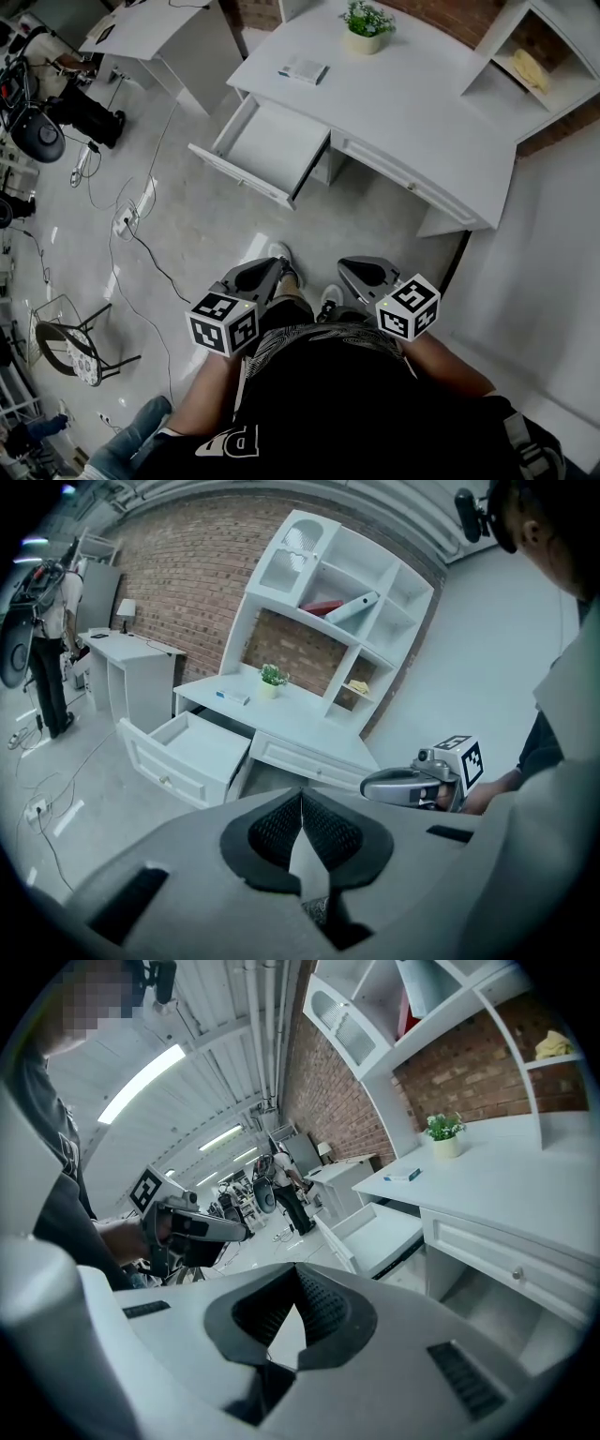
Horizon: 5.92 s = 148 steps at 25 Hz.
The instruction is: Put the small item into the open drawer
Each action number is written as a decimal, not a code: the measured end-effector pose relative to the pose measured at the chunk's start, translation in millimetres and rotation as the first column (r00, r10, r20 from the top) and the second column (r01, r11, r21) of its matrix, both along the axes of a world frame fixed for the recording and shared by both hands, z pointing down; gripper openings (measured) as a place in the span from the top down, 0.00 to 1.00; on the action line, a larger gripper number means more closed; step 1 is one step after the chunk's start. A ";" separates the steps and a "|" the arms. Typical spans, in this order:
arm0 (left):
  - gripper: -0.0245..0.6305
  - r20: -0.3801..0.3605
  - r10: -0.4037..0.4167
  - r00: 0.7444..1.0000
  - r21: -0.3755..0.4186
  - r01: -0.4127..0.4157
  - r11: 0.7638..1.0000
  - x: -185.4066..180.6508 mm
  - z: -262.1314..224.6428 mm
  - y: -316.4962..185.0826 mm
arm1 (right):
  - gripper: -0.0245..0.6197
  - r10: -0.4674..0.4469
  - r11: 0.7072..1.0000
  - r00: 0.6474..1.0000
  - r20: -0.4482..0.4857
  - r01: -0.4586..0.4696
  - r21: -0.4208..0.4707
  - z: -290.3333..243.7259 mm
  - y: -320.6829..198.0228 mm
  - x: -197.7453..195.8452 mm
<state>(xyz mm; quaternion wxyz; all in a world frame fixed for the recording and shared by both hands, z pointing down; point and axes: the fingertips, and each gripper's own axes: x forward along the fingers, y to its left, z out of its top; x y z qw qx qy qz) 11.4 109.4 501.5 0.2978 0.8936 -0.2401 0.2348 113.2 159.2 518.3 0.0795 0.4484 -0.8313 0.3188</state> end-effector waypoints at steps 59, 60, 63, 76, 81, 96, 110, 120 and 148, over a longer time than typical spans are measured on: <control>0.94 -0.052 0.004 0.999 0.051 -0.001 0.999 -28.7 9.6 -343.1 | 0.95 0.010 1.000 0.981 -0.193 -0.010 0.001 -14.4 -357.8 -2.0; 0.94 -0.050 -0.015 0.999 0.050 0.017 0.999 -25.5 9.9 -345.6 | 0.95 -0.006 1.000 0.980 -0.197 0.005 -0.007 -12.0 -361.7 3.4; 0.94 -0.039 -0.064 0.997 0.058 0.067 0.996 -14.2 11.1 -352.7 | 0.95 -0.048 0.999 0.974 -0.222 0.045 -0.019 -6.1 -374.1 24.0; 0.94 0.053 -0.302 0.952 0.039 0.300 0.953 -0.3 31.7 -356.2 | 0.95 -0.205 0.977 0.869 -0.450 0.206 -0.048 45.3 -454.0 109.8; 0.94 0.068 -0.359 0.931 0.043 0.356 0.933 5.0 32.7 -353.0 | 0.91 -0.255 0.964 0.809 -0.530 0.256 -0.073 70.3 -480.9 123.0; 0.94 0.087 -0.444 0.892 0.023 0.443 0.896 12.5 32.6 -332.8 | 0.49 -0.303 0.945 0.695 -0.652 0.306 -0.112 125.7 -549.3 144.1; 0.94 0.117 -0.457 0.882 0.019 0.458 0.889 3.0 35.4 -310.8 | 0.32 -0.448 0.893 0.635 -0.630 0.356 -0.276 176.8 -576.5 148.0; 0.94 0.109 -0.464 0.879 0.022 0.465 0.885 -16.1 33.0 -304.7 | 0.31 -0.468 0.882 0.658 -0.590 0.306 -0.358 186.0 -577.6 151.5; 0.94 0.035 -0.240 0.970 0.022 0.239 0.971 -34.7 23.4 -321.4 | 0.31 -0.021 0.935 0.942 -0.334 -0.100 -0.341 129.6 -500.9 148.2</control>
